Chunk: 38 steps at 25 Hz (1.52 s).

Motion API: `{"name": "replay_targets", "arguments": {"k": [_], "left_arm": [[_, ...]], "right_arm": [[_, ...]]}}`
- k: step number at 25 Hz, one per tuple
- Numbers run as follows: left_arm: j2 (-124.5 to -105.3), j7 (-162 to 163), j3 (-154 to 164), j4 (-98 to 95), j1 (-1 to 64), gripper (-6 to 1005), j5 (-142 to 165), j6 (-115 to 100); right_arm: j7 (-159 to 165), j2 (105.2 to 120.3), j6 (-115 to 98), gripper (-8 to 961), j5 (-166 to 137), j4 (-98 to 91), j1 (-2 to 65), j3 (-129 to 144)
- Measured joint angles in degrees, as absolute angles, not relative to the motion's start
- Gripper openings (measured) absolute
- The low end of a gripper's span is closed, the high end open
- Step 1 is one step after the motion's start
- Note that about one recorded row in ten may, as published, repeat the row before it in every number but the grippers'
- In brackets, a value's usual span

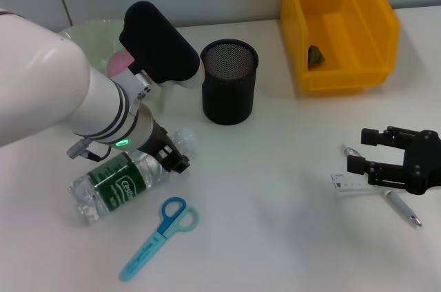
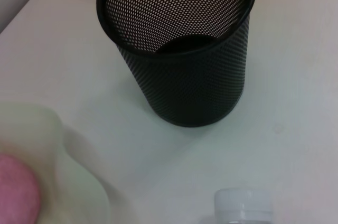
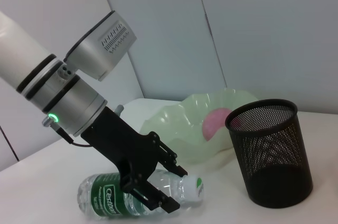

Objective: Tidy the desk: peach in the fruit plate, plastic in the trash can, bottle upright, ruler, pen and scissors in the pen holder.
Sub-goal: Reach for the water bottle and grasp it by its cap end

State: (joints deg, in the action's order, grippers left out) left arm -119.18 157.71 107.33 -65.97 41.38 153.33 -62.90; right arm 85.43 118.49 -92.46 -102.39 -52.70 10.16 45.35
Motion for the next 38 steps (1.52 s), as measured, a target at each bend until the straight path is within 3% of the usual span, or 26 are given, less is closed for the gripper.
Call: {"name": "replay_targets", "arguments": {"k": [24,38], "left_arm": [[-119.18,154.0,106.6,-65.8,41.7,555,150.2,-62.9],[-119.18,153.2,106.2,-66.4,41.9,448,149.6,-63.1]], "right_arm": [[85.4,118.47,-92.5,738,-102.4,-52.6,10.3,45.0],[85.6,118.39,-92.9,739,-102.4,-52.7,10.4,44.2]]}}
